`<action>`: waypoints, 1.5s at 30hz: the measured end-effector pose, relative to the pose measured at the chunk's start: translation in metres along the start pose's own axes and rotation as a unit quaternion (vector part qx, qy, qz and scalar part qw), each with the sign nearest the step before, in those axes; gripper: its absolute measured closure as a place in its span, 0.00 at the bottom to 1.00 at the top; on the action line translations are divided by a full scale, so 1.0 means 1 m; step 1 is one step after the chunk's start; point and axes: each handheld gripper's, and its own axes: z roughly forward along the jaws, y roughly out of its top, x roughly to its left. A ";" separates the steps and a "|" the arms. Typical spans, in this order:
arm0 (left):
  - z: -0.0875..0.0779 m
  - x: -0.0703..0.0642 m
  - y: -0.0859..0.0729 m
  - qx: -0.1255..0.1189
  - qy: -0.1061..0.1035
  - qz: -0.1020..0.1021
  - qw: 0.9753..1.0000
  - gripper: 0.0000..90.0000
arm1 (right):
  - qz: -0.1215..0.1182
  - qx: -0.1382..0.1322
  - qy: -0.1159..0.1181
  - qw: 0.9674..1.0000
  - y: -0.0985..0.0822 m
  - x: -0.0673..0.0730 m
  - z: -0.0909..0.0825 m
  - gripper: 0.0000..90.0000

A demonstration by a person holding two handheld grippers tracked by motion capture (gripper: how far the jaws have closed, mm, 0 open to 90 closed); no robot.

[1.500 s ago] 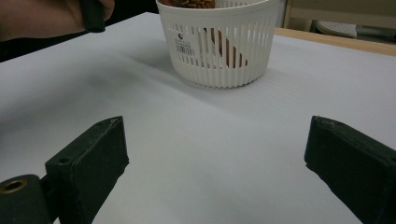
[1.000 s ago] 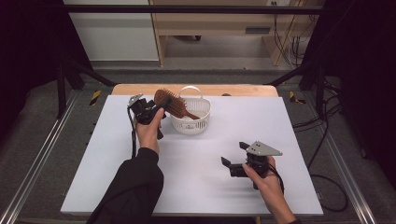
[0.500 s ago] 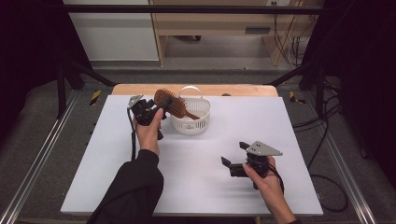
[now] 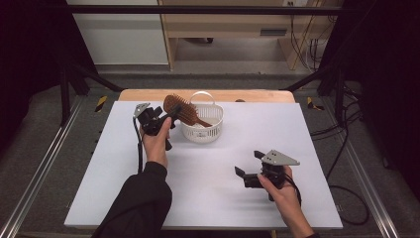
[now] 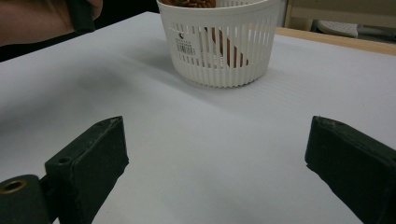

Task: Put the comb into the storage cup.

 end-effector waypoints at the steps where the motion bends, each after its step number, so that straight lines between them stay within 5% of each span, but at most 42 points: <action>1: -0.001 -0.001 0.000 0.001 0.000 0.005 1.000 0.05 | 0.000 0.000 0.000 1.000 0.000 0.000 0.000 0.07; 26: -0.031 -0.012 -0.005 0.006 -0.002 0.061 0.998 0.04 | -0.001 0.000 0.001 1.000 0.001 0.001 0.001 0.07; 45: -0.047 -0.026 -0.007 0.021 -0.001 0.120 0.993 0.04 | 0.001 -0.001 0.003 1.000 0.000 -0.001 0.000 0.07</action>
